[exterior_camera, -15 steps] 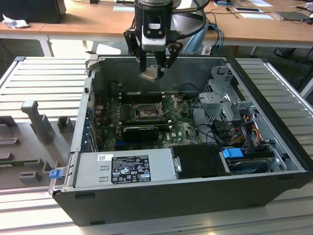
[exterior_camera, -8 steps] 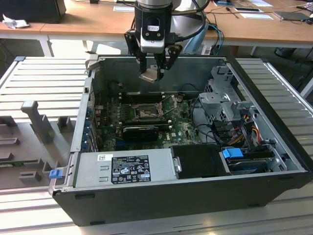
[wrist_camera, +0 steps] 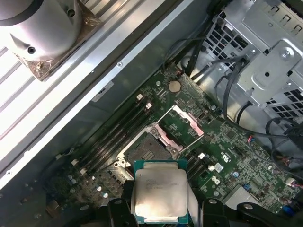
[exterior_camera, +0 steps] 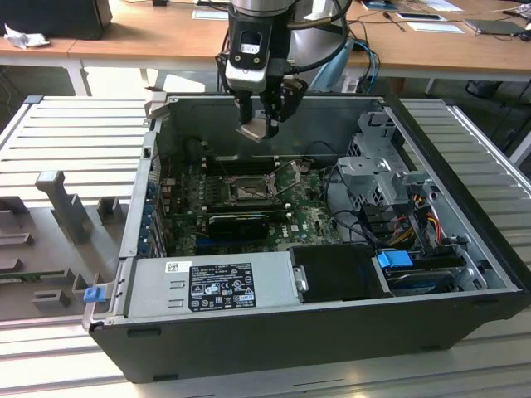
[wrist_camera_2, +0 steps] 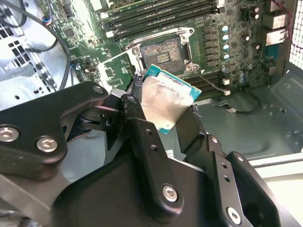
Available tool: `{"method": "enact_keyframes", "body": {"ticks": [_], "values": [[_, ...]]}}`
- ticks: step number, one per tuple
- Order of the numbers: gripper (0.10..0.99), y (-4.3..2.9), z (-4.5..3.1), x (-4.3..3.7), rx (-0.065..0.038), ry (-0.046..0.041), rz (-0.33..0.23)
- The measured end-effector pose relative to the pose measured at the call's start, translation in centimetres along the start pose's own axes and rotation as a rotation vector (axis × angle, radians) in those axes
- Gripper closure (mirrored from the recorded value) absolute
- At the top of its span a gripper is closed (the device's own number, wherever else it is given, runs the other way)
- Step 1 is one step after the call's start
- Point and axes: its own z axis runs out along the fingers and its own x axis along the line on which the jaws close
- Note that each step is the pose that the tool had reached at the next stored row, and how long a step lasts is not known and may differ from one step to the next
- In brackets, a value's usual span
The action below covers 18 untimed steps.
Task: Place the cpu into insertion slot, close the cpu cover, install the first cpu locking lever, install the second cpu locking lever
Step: 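Place the cpu into insertion slot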
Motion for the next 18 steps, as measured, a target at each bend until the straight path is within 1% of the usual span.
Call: {"method": "enact_keyframes", "body": {"ticks": [6,11,13,16,18], "values": [[0.561,-0.01,0.1,0.0,-0.002,-0.0082,0.092],[0.561,-0.02,0.17,0.0,-0.003,-0.0137,0.152],[0.561,-0.02,0.21,0.0,-0.004,-0.0172,0.192],[0.561,-0.02,0.25,0.0,-0.004,-0.0202,0.225],[0.561,-0.03,0.27,0.0,-0.005,-0.0234,0.261]]}}
